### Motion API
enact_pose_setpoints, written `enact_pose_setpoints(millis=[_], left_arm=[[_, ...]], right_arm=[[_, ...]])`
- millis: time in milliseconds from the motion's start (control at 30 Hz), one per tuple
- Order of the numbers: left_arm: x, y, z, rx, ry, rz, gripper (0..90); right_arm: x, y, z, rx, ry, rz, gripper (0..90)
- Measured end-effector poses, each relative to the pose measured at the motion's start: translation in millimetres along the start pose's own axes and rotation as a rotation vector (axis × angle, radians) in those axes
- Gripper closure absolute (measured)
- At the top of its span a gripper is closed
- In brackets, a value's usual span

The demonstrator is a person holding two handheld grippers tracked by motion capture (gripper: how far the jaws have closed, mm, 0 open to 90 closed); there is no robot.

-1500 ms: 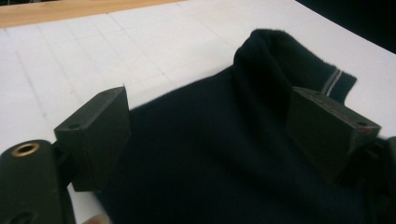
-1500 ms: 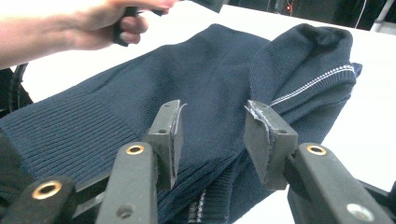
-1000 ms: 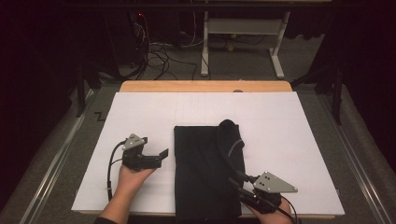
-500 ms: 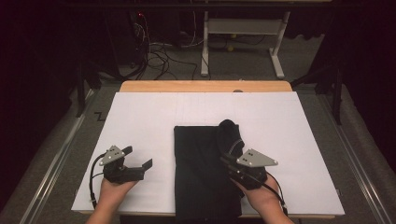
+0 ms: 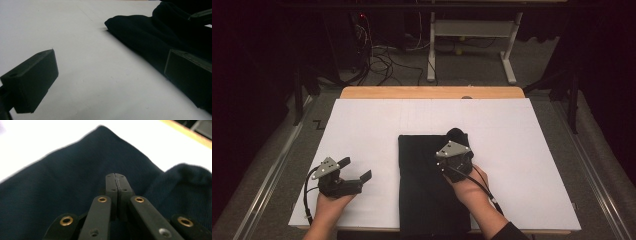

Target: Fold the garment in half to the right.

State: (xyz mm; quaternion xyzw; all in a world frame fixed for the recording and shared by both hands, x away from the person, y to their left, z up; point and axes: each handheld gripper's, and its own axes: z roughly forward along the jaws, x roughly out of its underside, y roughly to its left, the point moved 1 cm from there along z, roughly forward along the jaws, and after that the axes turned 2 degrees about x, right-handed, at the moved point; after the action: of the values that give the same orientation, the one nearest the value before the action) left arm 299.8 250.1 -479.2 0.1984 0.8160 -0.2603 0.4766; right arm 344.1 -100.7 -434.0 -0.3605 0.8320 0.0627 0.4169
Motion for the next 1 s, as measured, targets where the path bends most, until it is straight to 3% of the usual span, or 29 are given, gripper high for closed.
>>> enact_pose_setpoints(millis=[167,567,733,900,1000], left_arm=[[0.7,-2.0,-1.1,0.002,-0.002,-0.002,0.0],[1.6,-3.8,-1.4,0.011,0.004,-0.002,0.0],[1.5,-3.9,-2.0,0.015,0.006,0.001,0.0],[0.4,-6.0,-2.0,0.019,0.007,0.014,0.0],[-0.5,-7.2,-1.2,0.022,0.007,0.019,0.0]], right_arm=[[12.3,-17.0,7.5,0.036,0.042,0.034,90.0],[55.2,-59.8,-2.1,0.1,0.043,0.154,90.0],[69.3,-74.4,-12.9,0.125,0.02,0.202,90.0],[85.2,-86.1,-30.8,0.133,-0.038,0.239,89.5],[100.1,-93.8,-42.7,0.109,-0.089,0.276,79.1]])
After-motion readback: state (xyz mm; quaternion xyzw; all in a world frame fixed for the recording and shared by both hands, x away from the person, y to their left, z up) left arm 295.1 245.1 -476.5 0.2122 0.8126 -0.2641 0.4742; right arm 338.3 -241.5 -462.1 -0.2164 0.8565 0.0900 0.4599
